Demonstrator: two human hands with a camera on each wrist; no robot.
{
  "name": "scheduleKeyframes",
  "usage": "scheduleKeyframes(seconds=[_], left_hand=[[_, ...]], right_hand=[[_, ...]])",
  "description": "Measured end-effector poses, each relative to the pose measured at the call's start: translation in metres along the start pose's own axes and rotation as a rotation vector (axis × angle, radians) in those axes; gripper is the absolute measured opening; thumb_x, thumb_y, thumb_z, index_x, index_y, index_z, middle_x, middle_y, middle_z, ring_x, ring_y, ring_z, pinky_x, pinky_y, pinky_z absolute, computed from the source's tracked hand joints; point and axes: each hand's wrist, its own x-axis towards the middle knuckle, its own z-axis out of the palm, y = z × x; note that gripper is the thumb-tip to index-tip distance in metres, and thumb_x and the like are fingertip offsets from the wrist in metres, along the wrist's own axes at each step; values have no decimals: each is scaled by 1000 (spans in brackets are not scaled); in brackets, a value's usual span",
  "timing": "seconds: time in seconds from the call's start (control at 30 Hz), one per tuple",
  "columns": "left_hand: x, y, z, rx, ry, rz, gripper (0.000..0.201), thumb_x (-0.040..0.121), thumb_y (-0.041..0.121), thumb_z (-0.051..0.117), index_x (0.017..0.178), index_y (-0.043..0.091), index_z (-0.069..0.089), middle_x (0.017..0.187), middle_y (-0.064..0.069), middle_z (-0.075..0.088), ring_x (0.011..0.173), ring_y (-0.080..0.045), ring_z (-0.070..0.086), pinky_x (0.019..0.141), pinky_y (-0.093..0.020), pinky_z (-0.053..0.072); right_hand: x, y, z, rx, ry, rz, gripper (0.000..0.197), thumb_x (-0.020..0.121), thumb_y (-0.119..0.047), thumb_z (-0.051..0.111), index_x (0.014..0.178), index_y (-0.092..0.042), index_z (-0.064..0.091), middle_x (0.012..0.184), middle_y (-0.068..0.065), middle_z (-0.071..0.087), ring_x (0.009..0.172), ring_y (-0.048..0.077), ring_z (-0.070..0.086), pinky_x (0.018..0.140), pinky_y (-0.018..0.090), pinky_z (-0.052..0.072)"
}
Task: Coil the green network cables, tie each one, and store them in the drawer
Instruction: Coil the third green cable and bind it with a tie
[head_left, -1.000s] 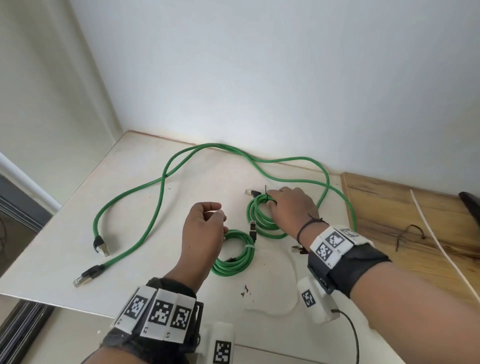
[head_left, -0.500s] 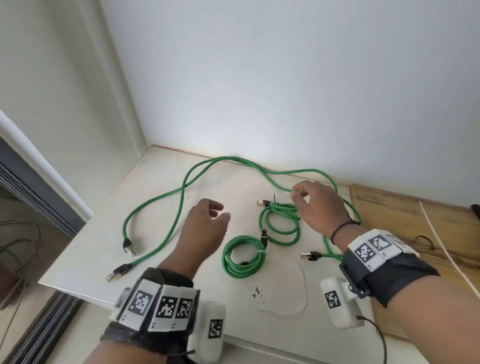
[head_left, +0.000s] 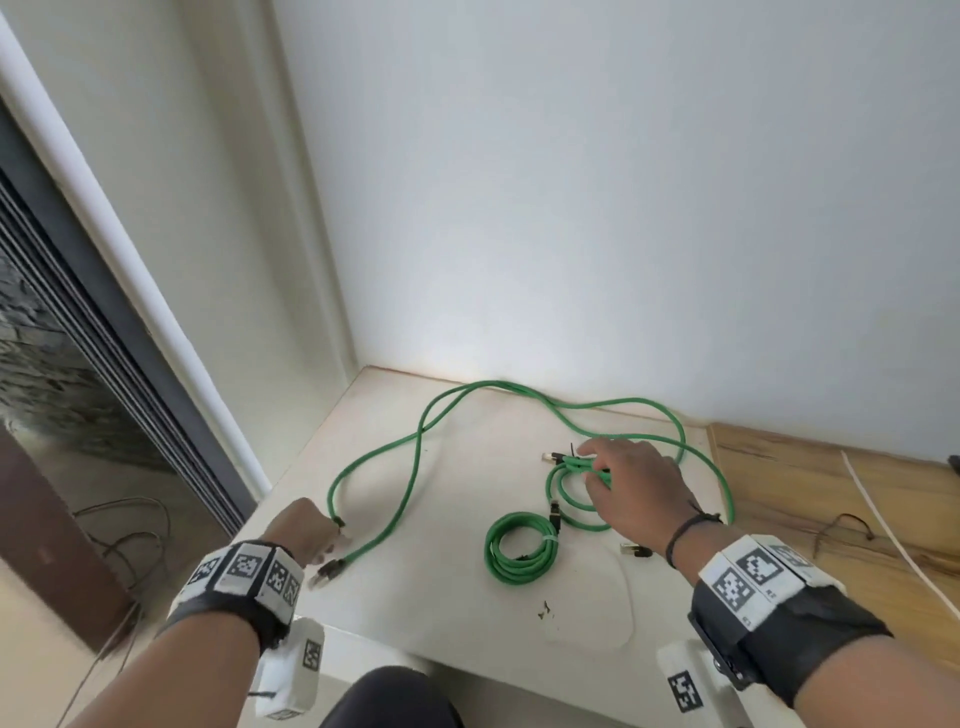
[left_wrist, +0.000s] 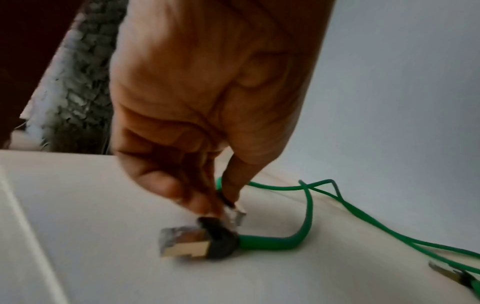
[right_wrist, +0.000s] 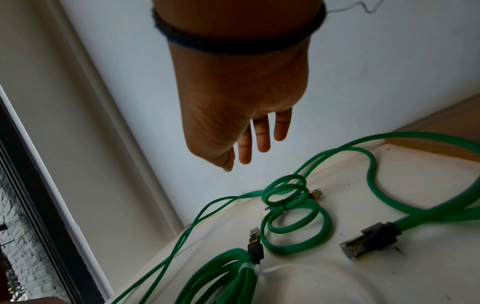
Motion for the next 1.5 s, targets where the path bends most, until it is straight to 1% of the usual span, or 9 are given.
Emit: scheduleKeyframes(seconds=[0.17, 0.4, 0.6, 0.9, 1.17, 1.23, 1.3, 1.37, 1.5], left_hand=[[0, 13, -5, -239, 78, -6, 24, 91, 18, 51, 89, -4, 60, 75, -14, 61, 63, -26, 58, 57, -30, 48], [-13, 28, 12, 603, 0, 341, 55, 73, 66, 62, 99, 19, 51, 94, 3, 60, 86, -17, 58, 75, -31, 48], [-20, 24, 12, 795, -47, 338, 40, 86, 48, 60, 100, 10, 61, 106, -4, 65, 100, -24, 62, 83, -33, 48], [-66, 71, -41, -431, -148, 391, 13, 96, 19, 43, 87, 11, 48, 65, -3, 46, 46, -14, 37, 44, -22, 32], [-198, 150, -86, -625, -365, 759, 35, 93, 46, 53, 72, 20, 42, 55, 8, 32, 43, -9, 21, 41, -18, 15], [-234, 165, -89, -622, -398, 848, 39, 93, 45, 53, 67, 22, 34, 54, 8, 32, 43, -9, 20, 40, -17, 16], [-265, 175, -93, -671, -419, 913, 41, 93, 41, 52, 65, 22, 30, 53, 6, 30, 42, -10, 18, 40, -16, 16], [-289, 182, -99, -736, -430, 979, 43, 93, 42, 52, 63, 22, 29, 53, 5, 28, 43, -11, 17, 42, -16, 15], [-315, 180, -118, -888, -427, 1092, 45, 88, 46, 51, 61, 22, 24, 49, 3, 23, 40, -11, 14, 41, -14, 14]], right_hand=[[-9, -2, -5, -3, -35, 3, 31, 93, -30, 46, 124, -32, 51, 112, -9, 59, 107, 18, 48, 91, 34, 37], [-12, -10, 5, 10, -61, -33, 31, 91, -28, 46, 121, -33, 52, 109, -10, 59, 108, 17, 48, 91, 34, 38], [-13, -16, 11, -26, -111, -37, 29, 93, -30, 45, 121, -34, 51, 112, -10, 58, 113, 17, 46, 92, 35, 37], [-10, -38, -13, 30, -69, -99, 31, 92, -28, 46, 122, -34, 51, 110, -10, 59, 109, 17, 49, 92, 33, 39], [2, -105, -90, 223, 226, -249, 67, 85, -34, 59, 141, -43, 23, 125, -5, 37, 92, 16, 56, 77, 35, 51], [11, -114, -105, 247, 255, -181, 52, 82, -36, 50, 132, -42, 37, 114, -10, 40, 85, 13, 56, 72, 32, 50], [17, -114, -119, 234, 278, -106, 35, 77, -46, 33, 96, -25, 54, 87, -10, 51, 75, 16, 55, 58, 27, 41], [22, -100, -132, 175, 274, -54, 29, 85, -44, 33, 68, -24, 46, 67, -6, 50, 68, 20, 52, 55, 27, 34], [26, -47, -160, 77, 329, 76, 32, 90, -50, 45, 74, -24, 56, 70, -3, 55, 73, 24, 52, 65, 29, 37]])
